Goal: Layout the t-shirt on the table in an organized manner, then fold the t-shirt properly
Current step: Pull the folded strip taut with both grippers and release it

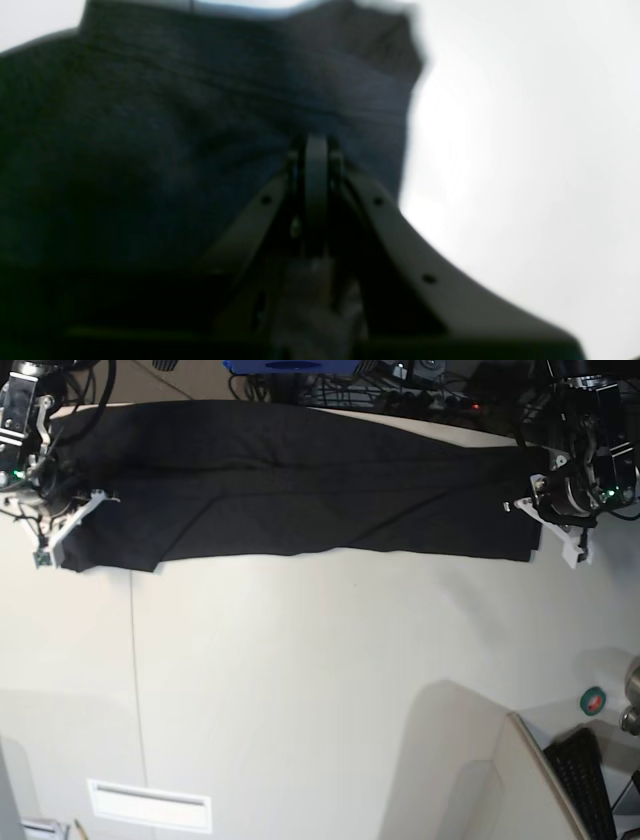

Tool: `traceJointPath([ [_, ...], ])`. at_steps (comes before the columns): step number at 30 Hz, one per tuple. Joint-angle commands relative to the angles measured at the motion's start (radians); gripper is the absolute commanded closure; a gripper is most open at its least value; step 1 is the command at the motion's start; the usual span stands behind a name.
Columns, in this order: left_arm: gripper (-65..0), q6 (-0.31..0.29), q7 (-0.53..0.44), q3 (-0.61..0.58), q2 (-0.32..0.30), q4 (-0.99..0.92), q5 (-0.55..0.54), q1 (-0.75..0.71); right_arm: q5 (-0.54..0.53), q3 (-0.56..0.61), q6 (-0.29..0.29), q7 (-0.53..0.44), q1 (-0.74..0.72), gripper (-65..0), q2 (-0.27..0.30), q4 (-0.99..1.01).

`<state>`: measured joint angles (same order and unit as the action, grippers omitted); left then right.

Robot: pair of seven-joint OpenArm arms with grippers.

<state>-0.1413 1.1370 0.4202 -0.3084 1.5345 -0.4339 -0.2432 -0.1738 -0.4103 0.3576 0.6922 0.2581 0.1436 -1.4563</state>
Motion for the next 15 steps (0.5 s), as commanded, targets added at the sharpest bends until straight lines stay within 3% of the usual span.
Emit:
traceJointPath([
  [1, 0.0, -0.001, -0.038, -0.022, -0.016, -0.002, -0.009, 0.011, 0.007, -0.003, -0.002, 0.014, -0.024, 0.0, 0.02, 0.022],
  [4, 0.0, 0.002, -0.13, -0.099, -0.018, -0.07, 0.016, 0.02, 0.007, -0.009, 0.001, 0.039, -0.076, 0.0, 0.023, 0.145],
  [9, 0.0, 0.002, -0.147, -0.174, 0.007, -0.226, 0.177, 0.127, 0.007, -0.009, -0.005, -0.022, -0.142, 0.0, 0.069, 0.273],
  [15, 0.0, 0.002, -0.213, -0.214, 0.05, -0.4, 0.248, 0.313, 0.009, -0.009, -0.005, -0.029, -0.251, 0.0, 0.12, 0.371],
])
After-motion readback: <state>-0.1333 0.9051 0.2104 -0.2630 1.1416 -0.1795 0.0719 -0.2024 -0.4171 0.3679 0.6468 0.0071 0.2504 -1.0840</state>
